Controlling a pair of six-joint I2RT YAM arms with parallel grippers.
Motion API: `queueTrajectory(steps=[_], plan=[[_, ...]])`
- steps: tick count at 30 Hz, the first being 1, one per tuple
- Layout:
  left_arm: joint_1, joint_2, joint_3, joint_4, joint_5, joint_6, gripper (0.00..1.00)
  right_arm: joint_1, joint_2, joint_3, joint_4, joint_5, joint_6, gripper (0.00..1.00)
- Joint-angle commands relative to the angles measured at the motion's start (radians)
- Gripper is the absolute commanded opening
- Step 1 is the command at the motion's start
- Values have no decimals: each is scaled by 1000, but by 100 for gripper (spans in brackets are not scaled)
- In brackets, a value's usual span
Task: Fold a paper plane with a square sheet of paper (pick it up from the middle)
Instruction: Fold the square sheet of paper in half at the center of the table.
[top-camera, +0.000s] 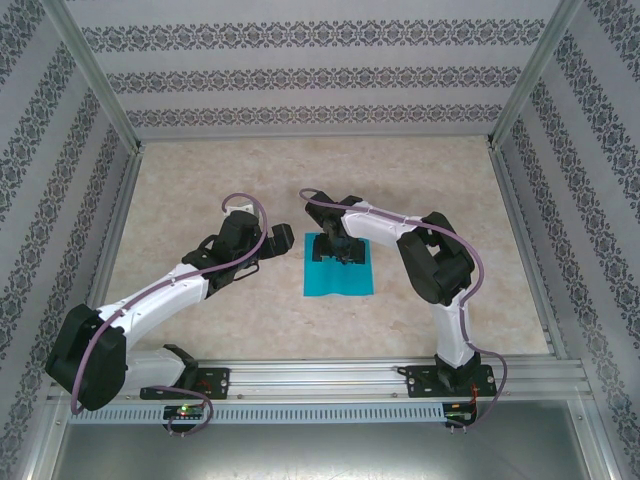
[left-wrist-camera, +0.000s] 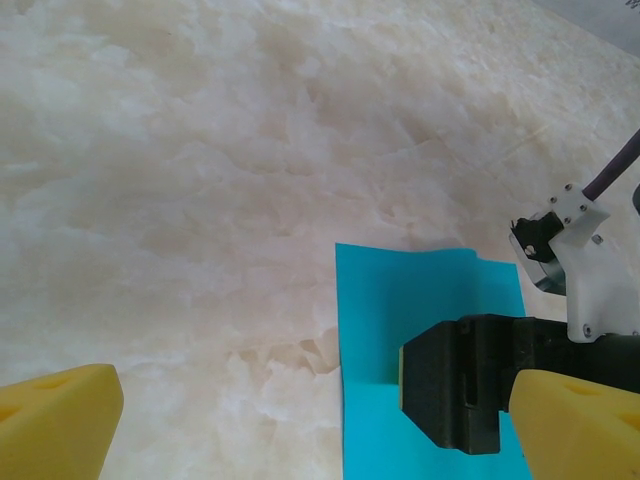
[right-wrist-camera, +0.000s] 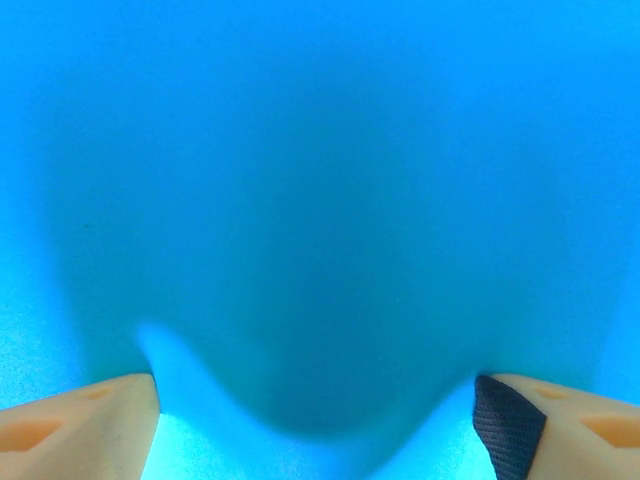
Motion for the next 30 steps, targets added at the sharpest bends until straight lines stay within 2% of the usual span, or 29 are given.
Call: queueTrajectory(steps=[1,4,8,14,18,22,26,30], plan=[[10,-11,21,-33,10,11,100,2,-9,-31,31,-64,-28,80],[9,-14,24,-35,10,10,100,2,-28,-33,47,-80,-33,72],[10,-18,25,-42,8,8,100,0,-50,-36,60,-97,-34,54],[10,-26,28,-59,7,8,100,-4,-118,-79,131,-154,-32,37],[9,-32,22,-53,2,4,100,-13,-168,-105,206,-260,-7,33],[10,-29,27,-49,7,2,100,-29,-214,-148,331,-426,52,33],[10,-26,28,-51,12,0,100,-52,-276,-253,621,-596,195,35],[9,-27,23,-43,20,-10,100,-71,-255,-334,910,-704,347,36]])
